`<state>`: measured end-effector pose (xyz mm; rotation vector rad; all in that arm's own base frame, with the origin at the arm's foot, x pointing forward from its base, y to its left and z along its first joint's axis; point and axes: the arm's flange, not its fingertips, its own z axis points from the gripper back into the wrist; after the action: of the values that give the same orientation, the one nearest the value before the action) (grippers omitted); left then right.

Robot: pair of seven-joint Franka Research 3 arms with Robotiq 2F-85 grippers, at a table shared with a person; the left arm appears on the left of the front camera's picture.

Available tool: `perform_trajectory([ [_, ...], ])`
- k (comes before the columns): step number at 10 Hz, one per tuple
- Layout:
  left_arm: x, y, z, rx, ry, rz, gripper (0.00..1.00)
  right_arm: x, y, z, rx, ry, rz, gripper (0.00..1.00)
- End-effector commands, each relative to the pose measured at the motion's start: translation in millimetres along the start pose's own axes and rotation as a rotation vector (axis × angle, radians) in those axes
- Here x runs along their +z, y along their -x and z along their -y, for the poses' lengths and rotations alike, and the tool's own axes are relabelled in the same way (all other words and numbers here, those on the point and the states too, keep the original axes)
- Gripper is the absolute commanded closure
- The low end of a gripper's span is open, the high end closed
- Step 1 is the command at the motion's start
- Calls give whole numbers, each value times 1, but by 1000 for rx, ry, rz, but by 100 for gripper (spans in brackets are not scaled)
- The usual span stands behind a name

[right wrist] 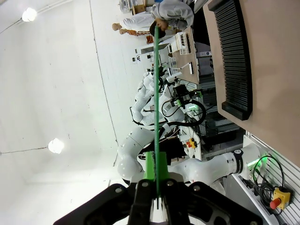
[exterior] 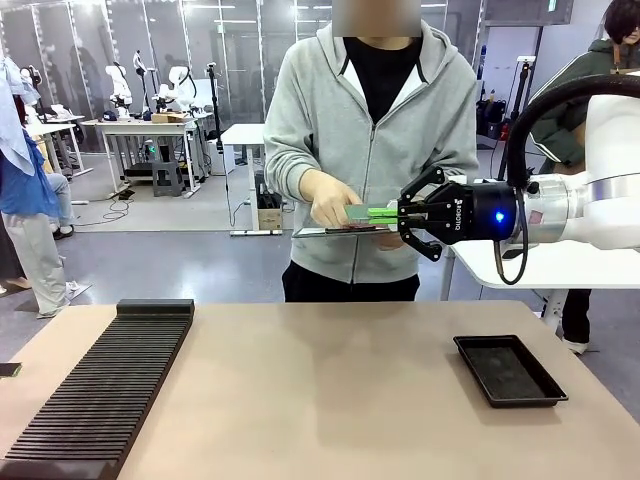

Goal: Inspect the PCB.
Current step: Place the Blank PCB in the ESD tray.

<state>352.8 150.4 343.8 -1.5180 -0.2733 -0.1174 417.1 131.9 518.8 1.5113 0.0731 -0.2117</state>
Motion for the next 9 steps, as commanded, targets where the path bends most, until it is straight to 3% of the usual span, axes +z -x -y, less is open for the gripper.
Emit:
perform_trajectory([
  [1,1,1,1,3,-4,-3,0,7,-2,6,19,35,-2,97],
  [5,1,1,1,3,-4,-3,0,86,-9,28,105,217,-1,97],
  [7,1,1,1,3,-4,-3,0,130,-14,53,124,308,-50,97],
  [9,1,1,1,3,-4,-3,0,166,-19,77,162,372,-29,97],
])
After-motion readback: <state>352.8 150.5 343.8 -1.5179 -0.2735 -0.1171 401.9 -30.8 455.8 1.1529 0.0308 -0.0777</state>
